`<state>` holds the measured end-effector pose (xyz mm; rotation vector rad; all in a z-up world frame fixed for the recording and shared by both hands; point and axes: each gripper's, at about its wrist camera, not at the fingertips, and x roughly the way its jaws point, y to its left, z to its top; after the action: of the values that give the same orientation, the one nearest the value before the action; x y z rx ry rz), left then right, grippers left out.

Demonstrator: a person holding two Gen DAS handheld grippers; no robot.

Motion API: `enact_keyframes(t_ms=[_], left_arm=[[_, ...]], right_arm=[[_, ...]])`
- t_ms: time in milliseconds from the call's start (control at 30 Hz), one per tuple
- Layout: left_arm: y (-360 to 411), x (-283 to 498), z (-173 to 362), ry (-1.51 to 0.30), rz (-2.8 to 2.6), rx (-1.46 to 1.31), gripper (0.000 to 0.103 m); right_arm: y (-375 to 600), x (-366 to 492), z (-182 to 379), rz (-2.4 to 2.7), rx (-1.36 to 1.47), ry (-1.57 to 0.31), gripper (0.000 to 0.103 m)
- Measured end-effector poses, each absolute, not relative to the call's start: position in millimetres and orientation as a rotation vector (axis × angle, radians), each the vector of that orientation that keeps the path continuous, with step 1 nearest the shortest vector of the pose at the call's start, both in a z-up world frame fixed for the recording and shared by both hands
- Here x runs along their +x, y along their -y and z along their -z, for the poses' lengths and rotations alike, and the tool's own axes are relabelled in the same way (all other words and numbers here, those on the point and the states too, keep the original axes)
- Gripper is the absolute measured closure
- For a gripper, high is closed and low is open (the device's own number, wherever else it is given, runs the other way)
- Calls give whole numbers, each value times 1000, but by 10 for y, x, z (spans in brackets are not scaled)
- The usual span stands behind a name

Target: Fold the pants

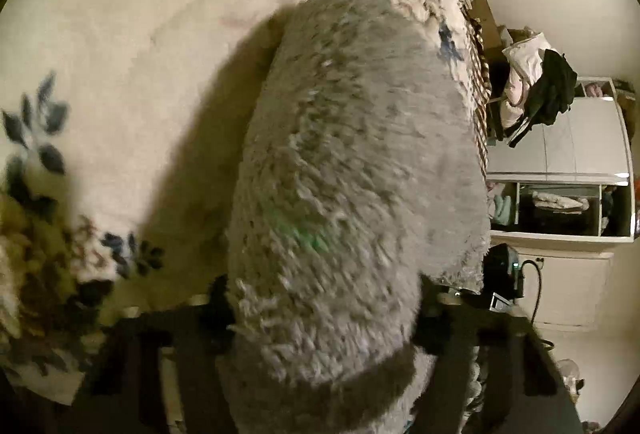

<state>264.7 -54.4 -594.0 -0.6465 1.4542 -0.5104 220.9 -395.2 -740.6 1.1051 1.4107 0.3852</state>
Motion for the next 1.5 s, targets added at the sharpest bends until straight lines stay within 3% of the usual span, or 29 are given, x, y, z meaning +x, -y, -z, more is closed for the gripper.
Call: enact_keyframes(t_ms=[67,333,667,933,1167,1233,1333,1400,1500], left_arm=[[569,2660,5802,-1440,522,-635,55],[514,3058,5252,-1324,566,-616,57],[348,4853,4632,-1169,584,-583,57],[64,6302,4908,-1155,561,-563,57],[-112,7021,5411,-1209,515,-582,55],[-152,7118,5513,-1250,489,-598,52],[-138,7066,5456,-1263,466,-563,46],[-90,6996,5362,-1269,429,-491,40],[-1,6852,5104,-1210,346,-328,33]], right_arm=[[3936,2242,7281,-361,1078,-1405,54],[3939,2573,6681,-351,1028,-1323,57],[3981,4448,5924,-348,945,-1201,57],[3870,6288,6139,-330,908,-1202,57],[3744,7059,6569,-301,878,-1281,56],[3783,7146,6681,-292,895,-1314,53],[3706,7310,6768,-269,895,-1355,37],[3669,7334,6724,-232,839,-1368,20],[3487,7217,6575,-154,724,-1365,12]])
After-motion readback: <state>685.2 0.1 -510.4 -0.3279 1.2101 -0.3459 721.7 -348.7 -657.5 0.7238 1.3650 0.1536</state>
